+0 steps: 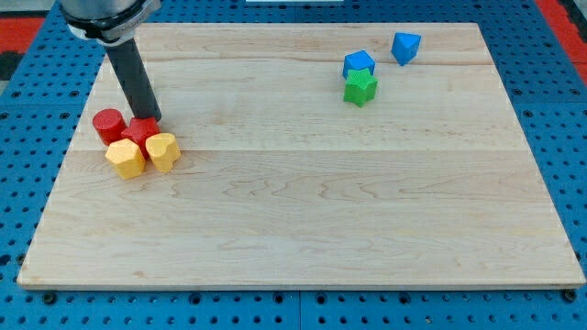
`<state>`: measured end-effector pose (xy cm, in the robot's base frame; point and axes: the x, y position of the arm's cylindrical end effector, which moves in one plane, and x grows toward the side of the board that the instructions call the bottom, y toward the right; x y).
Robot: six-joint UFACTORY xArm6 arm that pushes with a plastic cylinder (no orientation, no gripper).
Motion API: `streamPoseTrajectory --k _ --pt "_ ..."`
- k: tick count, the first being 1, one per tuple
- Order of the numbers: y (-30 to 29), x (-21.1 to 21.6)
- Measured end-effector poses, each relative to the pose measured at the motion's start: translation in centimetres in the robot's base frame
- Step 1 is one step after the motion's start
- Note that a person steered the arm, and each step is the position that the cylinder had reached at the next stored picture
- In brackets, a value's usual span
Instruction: Push red circle above red star
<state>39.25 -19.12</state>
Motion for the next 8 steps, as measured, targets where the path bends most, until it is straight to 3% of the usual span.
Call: streamPoseTrajectory --k 1,2,3,4,5,6,7,8 --pt "3.8 -0.1" --pt "12.4 0.1" --pt "20.2 3.8" --pt "14.9 10.6" --pt "4.4 13.0" --pt "-11.2 14.3" --pt "-11.2 14.3" --pt "-11.2 11.6"
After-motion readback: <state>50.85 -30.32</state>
